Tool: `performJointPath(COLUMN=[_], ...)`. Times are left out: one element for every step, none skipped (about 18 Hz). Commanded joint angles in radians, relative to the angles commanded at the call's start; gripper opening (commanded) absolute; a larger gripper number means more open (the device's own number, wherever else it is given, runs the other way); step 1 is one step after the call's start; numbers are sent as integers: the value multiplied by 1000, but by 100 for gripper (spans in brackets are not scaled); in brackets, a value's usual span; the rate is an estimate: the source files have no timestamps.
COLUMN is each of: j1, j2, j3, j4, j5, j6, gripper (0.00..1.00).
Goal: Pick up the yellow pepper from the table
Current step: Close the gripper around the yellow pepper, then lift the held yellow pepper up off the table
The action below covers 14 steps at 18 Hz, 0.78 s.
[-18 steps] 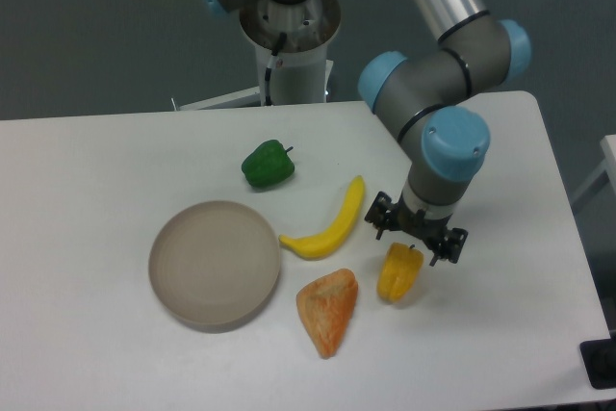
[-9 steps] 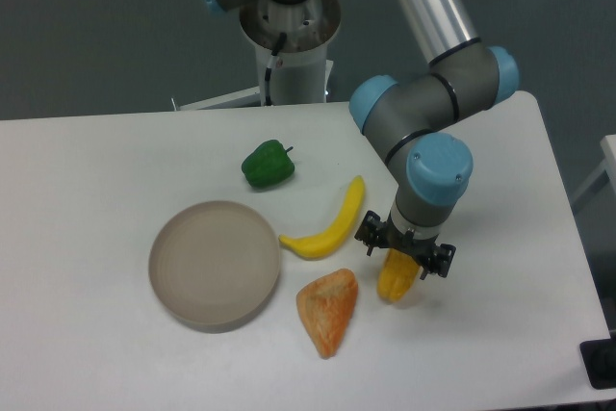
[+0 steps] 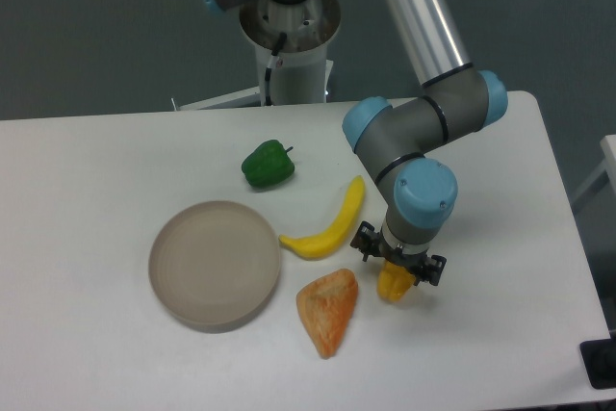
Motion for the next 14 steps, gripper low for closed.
performJointPath(j1=[0, 0, 0, 0, 3, 9, 11, 12, 17, 23, 29, 34, 37, 47], j2=[2, 3, 5, 8, 18, 29, 40, 51, 64, 81, 96, 110, 121, 130], j3=[2, 2, 6, 11, 11, 12, 12, 12, 14, 15, 15, 15, 15, 15], j4=[-2, 0, -3, -6, -8, -11, -12, -12, -14, -15, -17, -18, -18, -20], j5=[0, 0, -2, -5, -14, -14, -14, -14, -14, -15, -17, -15, -15, -15], j6=[0, 2, 2, 2, 2, 2, 2, 2, 3, 3, 3, 3, 5, 23], gripper=[54, 36, 20, 14, 14, 14, 14, 15, 15, 16, 17, 16, 16, 16])
